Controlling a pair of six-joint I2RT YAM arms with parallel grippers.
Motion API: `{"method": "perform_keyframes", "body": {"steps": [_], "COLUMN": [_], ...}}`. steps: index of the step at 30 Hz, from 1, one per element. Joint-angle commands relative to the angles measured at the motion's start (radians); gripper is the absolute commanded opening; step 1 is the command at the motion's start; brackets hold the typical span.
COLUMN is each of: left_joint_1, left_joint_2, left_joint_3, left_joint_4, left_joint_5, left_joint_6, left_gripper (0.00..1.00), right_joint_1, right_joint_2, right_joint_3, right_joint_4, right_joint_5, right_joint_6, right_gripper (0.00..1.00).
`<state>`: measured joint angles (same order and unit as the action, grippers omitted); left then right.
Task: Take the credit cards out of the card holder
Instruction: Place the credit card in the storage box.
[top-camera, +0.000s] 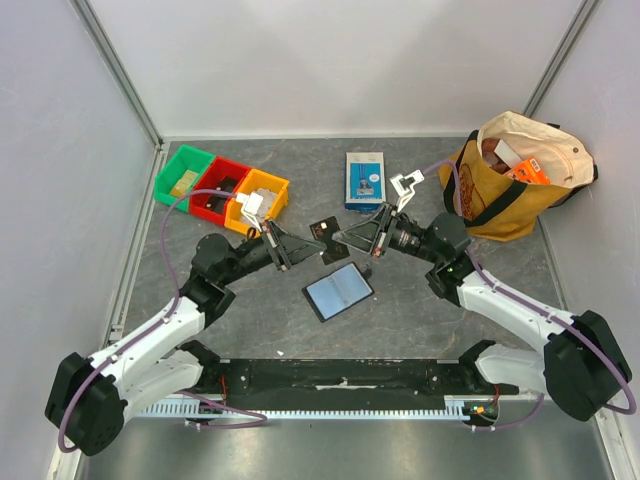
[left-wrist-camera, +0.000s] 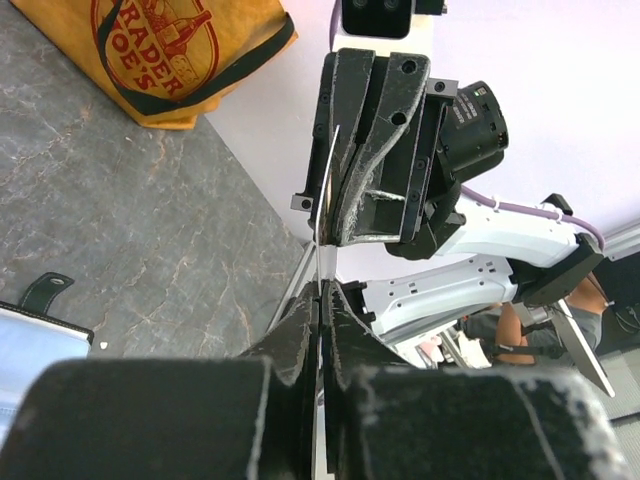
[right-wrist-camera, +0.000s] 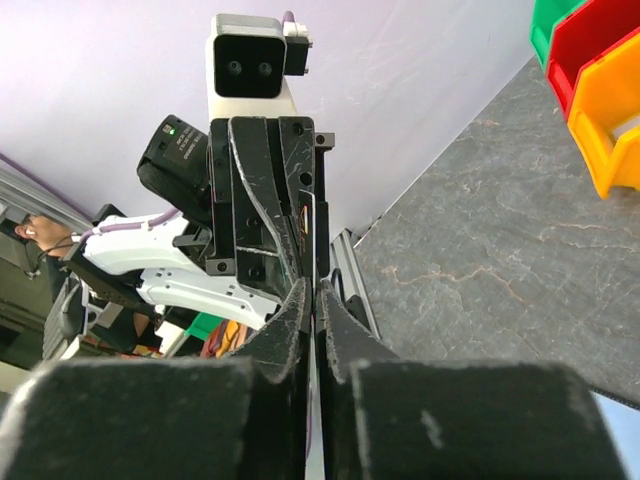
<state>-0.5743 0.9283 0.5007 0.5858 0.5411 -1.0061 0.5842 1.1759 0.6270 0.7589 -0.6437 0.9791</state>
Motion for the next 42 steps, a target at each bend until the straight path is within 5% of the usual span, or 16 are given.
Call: {"method": "perform_keyframes", "body": {"steps": [1, 9, 14, 22, 32, 42], "left_joint_1": [-0.002, 0.175, 0.371, 0.648, 0.749, 0.806], "left_joint_2": [-0.028, -0.088, -0.109, -0.013, 0.377, 0.723], "left_joint_3": [-0.014, -0.065, -0.08, -0.059, 0.113, 0.392], "left_joint_4": [0.023, -0.083, -0.197, -0.305, -0.216, -0.198], "left_joint_5": [-0.069, -0.118, -0.147, -0.276, -0.375, -0.328], "left_joint_6": [-0.012, -0.048, -0.06, -0.046, -0.042, -0.028], "left_gripper": [0.02, 0.02, 0.02, 0.02, 0.02, 0.02], "right_joint_1": [-0.007, -0.034, -0.034, -0.034, -0.034, -0.034], "right_joint_2": [-0.021, -0.119, -0.186, -0.237, -0.274, -0.269], "right_joint_3": [-0.004, 0.045, 0.053, 0.039, 0.0, -0.012], "right_joint_4": [-0.021, -0.415, -0.608, -0.747, -0.805, -0.8], "right_joint_5": [0.036, 0.168, 0.275, 0.391, 0.481, 0.495], "right_joint_6": [-0.042, -0.318, -0.462, -0.574, -0.675, -0.695], "right_gripper": [0.16, 0.77, 0.97, 0.98, 0.98, 0.98]}}
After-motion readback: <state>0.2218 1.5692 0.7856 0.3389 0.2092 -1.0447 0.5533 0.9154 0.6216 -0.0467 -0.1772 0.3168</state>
